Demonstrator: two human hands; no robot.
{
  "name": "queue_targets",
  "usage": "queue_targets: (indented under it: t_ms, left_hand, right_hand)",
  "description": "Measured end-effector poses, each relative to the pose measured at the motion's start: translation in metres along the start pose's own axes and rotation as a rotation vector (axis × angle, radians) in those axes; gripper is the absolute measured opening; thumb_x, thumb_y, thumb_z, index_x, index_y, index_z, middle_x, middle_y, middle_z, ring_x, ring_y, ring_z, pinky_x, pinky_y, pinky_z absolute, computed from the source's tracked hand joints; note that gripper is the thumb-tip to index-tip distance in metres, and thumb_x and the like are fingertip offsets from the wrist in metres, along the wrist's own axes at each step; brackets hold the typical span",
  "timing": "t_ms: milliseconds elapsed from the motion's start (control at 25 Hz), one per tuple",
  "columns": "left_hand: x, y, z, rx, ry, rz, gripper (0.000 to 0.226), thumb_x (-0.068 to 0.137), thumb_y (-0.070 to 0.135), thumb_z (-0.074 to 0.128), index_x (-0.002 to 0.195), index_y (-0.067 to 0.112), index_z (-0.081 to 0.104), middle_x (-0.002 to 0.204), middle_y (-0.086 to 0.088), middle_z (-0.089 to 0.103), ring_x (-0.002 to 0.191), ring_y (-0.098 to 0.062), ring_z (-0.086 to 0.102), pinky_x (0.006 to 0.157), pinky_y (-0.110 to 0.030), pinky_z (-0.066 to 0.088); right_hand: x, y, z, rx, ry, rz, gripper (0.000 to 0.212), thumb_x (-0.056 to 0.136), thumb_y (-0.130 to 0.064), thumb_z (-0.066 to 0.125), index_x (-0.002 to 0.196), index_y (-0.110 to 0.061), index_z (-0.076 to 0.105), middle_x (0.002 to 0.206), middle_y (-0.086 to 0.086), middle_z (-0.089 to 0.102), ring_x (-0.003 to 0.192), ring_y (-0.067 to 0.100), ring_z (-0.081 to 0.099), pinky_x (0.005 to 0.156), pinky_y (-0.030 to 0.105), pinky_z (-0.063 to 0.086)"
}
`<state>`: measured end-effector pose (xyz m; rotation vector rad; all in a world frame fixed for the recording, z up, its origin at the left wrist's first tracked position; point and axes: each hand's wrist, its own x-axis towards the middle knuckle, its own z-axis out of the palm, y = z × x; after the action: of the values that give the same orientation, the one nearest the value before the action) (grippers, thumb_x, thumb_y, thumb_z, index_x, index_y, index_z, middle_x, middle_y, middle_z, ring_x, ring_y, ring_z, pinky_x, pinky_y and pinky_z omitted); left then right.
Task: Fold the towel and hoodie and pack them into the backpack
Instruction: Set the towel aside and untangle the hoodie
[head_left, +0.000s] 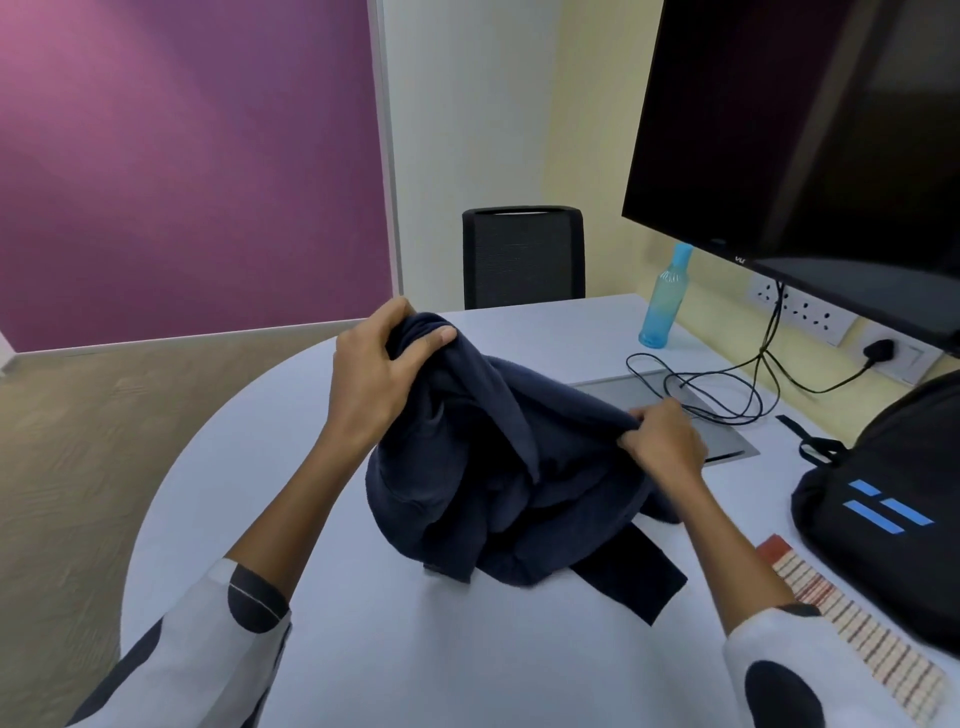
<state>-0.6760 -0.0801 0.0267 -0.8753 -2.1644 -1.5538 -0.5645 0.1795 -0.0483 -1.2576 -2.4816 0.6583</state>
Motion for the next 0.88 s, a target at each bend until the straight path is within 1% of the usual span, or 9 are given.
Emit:
queue_targets:
  t_ms: [80,280,360,440,480,560,640,720,880]
  left_hand:
    - [-0.001,0.013,-0.007,-0.039,0.047,0.033,0.037,0.087,0.032,0.067,0.074,0.004,0.047,0.063,-0.006,0.049,0.058,-0.006,0.041,0.055,-0.020,0.038]
    - [0.005,0.047,-0.028,-0.091,0.145,0.134,0.033,0.086,0.029,0.069,0.076,0.002,0.052,0.064,-0.005,0.053,0.059,-0.003,0.044,0.057,-0.013,0.038]
    - [0.008,0.049,-0.034,-0.091,0.162,0.136,0.032,0.086,0.029,0.069,0.077,0.003,0.054,0.065,-0.003,0.054,0.060,-0.002,0.046,0.058,-0.013,0.039]
    - [0.011,0.039,-0.037,-0.068,0.183,0.108,0.032,0.086,0.030,0.069,0.076,0.004,0.054,0.064,0.001,0.054,0.060,-0.002,0.045,0.058,-0.013,0.039]
    - [0.011,0.031,-0.037,-0.049,0.186,0.084,0.033,0.086,0.031,0.069,0.075,0.004,0.053,0.063,0.003,0.052,0.059,-0.001,0.044,0.057,-0.013,0.038]
    - [0.009,0.010,-0.036,0.008,0.165,0.025,0.035,0.086,0.031,0.068,0.072,0.006,0.049,0.060,0.005,0.046,0.057,-0.003,0.040,0.055,-0.015,0.035]
    - [0.005,-0.010,-0.036,0.057,0.139,-0.027,0.039,0.087,0.032,0.067,0.071,0.005,0.044,0.060,0.002,0.043,0.056,-0.006,0.037,0.053,-0.018,0.033]
    - [0.002,-0.024,-0.042,0.071,0.153,-0.067,0.040,0.087,0.033,0.067,0.072,0.003,0.045,0.063,-0.009,0.046,0.059,-0.009,0.039,0.053,-0.022,0.034]
    - [0.003,-0.029,-0.057,0.106,0.190,-0.088,0.041,0.086,0.034,0.067,0.075,0.000,0.048,0.070,-0.019,0.051,0.061,-0.014,0.042,0.055,-0.029,0.037]
  right_hand:
    - [0.016,-0.016,-0.028,-0.018,0.027,0.001,0.021,0.078,-0.010,0.058,0.086,-0.026,0.069,0.094,0.008,0.060,0.101,0.036,0.060,0.077,0.034,0.044]
    - [0.044,-0.064,-0.063,-0.051,0.196,-0.101,0.033,0.082,-0.007,0.053,0.106,-0.022,0.069,0.111,0.017,0.062,0.103,0.040,0.058,0.088,0.039,0.048]
    - [0.055,-0.082,-0.053,0.018,0.197,-0.156,0.037,0.078,0.000,0.048,0.096,-0.023,0.072,0.105,0.018,0.063,0.096,0.040,0.061,0.085,0.043,0.053]
    - [0.058,-0.092,-0.031,0.118,0.128,-0.248,0.036,0.071,0.005,0.047,0.074,-0.023,0.069,0.093,0.017,0.067,0.087,0.038,0.065,0.078,0.045,0.057]
    - [0.056,-0.092,-0.016,0.138,0.077,-0.293,0.031,0.070,0.004,0.052,0.072,-0.023,0.067,0.092,0.017,0.068,0.087,0.037,0.065,0.078,0.044,0.056]
    - [0.042,-0.082,0.020,0.142,-0.061,-0.397,0.021,0.073,-0.006,0.068,0.091,-0.018,0.068,0.102,0.015,0.065,0.096,0.033,0.062,0.086,0.040,0.051]
    - [0.019,-0.066,0.054,0.196,-0.192,-0.457,0.033,0.074,-0.015,0.075,0.103,-0.016,0.058,0.112,0.012,0.056,0.103,0.029,0.058,0.090,0.041,0.047]
    - [-0.002,-0.052,0.083,0.280,-0.222,-0.482,0.027,0.076,-0.014,0.073,0.095,-0.019,0.054,0.108,0.004,0.053,0.096,0.022,0.059,0.087,0.041,0.049]
    - [-0.028,-0.046,0.123,0.246,-0.279,-0.570,0.015,0.075,-0.018,0.074,0.076,-0.026,0.061,0.086,-0.008,0.060,0.076,0.009,0.061,0.081,0.036,0.052]
